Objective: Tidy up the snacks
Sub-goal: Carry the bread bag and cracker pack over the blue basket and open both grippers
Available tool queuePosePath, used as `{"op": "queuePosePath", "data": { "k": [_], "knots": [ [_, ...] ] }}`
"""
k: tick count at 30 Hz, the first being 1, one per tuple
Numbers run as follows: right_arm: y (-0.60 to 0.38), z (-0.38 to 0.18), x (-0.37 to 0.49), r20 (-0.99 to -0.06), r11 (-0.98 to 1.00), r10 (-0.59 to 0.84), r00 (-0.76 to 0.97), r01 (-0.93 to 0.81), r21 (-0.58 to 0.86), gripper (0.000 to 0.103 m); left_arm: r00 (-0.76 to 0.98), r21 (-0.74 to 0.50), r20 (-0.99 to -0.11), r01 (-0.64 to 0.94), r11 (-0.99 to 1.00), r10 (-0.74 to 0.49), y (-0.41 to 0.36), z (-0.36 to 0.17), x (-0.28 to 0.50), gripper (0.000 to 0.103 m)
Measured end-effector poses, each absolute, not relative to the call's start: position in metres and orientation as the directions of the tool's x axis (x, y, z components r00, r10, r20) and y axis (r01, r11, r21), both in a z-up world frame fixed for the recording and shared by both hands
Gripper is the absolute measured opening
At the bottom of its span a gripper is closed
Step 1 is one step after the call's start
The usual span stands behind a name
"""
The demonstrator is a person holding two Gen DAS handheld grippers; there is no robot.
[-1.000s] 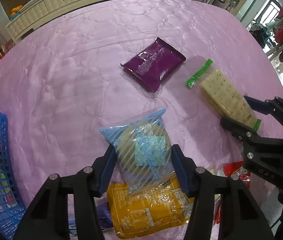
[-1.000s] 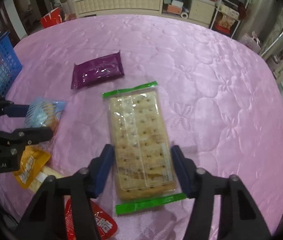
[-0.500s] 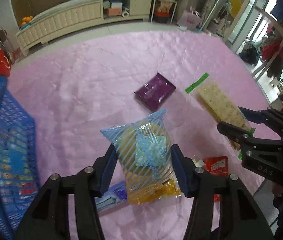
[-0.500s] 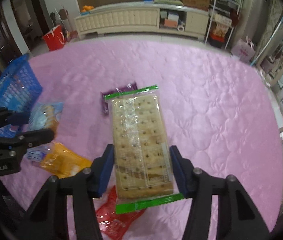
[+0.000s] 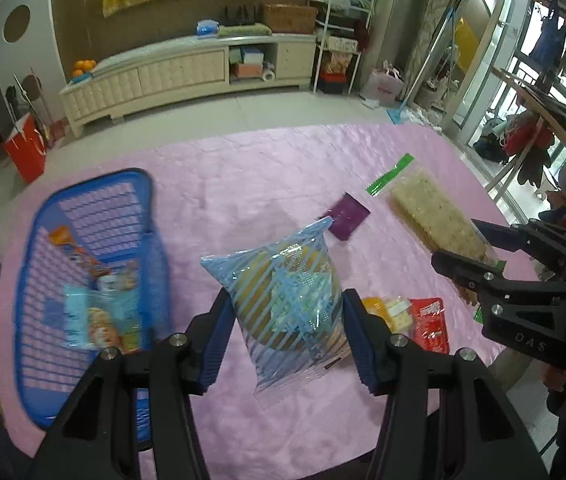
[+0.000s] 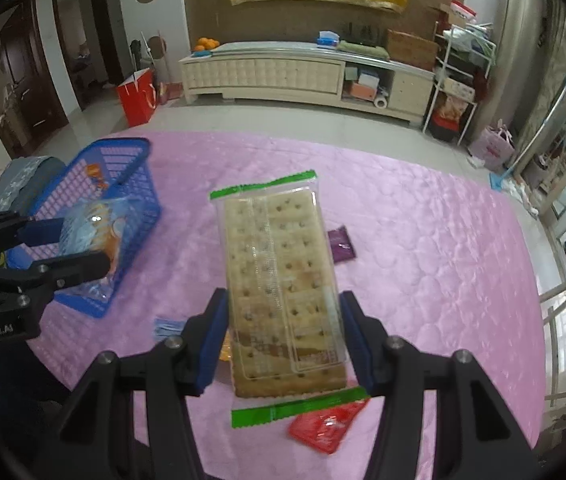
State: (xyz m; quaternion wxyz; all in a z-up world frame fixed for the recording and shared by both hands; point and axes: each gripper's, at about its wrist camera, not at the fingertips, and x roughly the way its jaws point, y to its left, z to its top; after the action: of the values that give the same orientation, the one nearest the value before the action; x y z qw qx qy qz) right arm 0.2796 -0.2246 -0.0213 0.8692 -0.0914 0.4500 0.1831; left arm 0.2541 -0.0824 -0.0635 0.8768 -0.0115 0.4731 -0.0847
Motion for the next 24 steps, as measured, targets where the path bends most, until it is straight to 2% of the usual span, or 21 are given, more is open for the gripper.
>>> {"op": "queuePosePath", "data": {
  "k": [10,24],
  "knots": [
    [-0.135,-0.003,0.253,-0.808,0.888,0.305,0.504,-0.458,0.05,0.059,0.609,-0.119,-0.781,0.066,0.991,-0.134,0.017,-0.035,0.209,0.051],
    [-0.015,-0.017,0.244,-0.834,0.818,0.331,0.441,-0.576,0.02,0.059,0.616,-0.107,-0.785,-0.034,0.994,-0.064,0.125,-0.049,0.181,0.051]
  ]
}}
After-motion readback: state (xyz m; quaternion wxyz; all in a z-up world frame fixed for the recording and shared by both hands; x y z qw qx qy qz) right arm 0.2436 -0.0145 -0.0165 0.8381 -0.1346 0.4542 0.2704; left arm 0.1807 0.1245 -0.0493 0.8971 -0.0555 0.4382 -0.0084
